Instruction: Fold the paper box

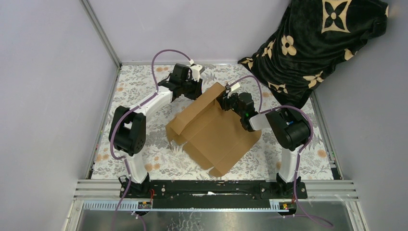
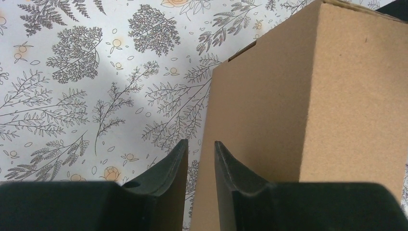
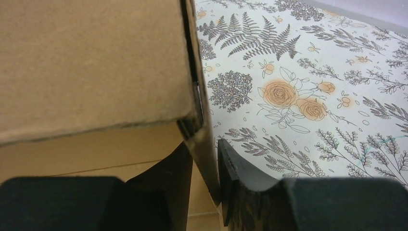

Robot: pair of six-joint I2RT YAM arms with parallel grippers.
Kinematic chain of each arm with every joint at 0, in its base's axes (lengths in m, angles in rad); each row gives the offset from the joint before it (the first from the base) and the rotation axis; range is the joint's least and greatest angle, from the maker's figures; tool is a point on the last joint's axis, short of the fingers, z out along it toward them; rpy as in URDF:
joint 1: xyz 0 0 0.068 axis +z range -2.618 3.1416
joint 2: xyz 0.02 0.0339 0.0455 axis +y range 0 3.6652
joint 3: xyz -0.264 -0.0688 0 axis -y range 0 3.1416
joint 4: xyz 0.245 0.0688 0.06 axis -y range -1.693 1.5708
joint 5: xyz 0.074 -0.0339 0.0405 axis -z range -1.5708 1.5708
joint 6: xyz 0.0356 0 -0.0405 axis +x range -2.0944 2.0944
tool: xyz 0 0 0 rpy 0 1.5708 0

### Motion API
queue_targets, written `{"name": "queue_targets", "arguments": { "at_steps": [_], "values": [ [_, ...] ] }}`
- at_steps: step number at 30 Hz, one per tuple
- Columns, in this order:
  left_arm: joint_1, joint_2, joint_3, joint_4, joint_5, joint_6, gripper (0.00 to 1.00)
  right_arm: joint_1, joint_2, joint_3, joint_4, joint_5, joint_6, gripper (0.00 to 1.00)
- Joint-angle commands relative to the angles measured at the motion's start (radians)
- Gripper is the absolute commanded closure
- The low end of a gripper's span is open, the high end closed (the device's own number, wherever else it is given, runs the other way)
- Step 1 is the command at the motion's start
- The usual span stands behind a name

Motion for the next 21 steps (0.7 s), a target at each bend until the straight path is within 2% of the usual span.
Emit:
{"name": "queue_targets", "arguments": {
  "at_steps": [1, 5, 14, 21],
  "values": [
    [0.005, 0.021, -0.008, 0.037, 0.025, -0.011, 0.67, 0.005, -0.035, 0.023, 0.097, 0.014, 0.003, 0.67],
    [0.004, 0.025, -0.008, 0.038, 0.028, -0.012, 0.67, 0.005, -0.047, 0.017, 0.108, 0.02, 0.003, 0.67],
    [0.004, 0.032, -0.005, 0.04, 0.046, -0.018, 0.68, 0.005, -0.041, 0.062, 0.048, 0.105, 0.003, 0.86],
    [0.003, 0.048, -0.015, 0.07, 0.084, -0.045, 0.68, 0.005, -0.027, 0.088, 0.01, 0.186, -0.043, 0.92]
  ]
}}
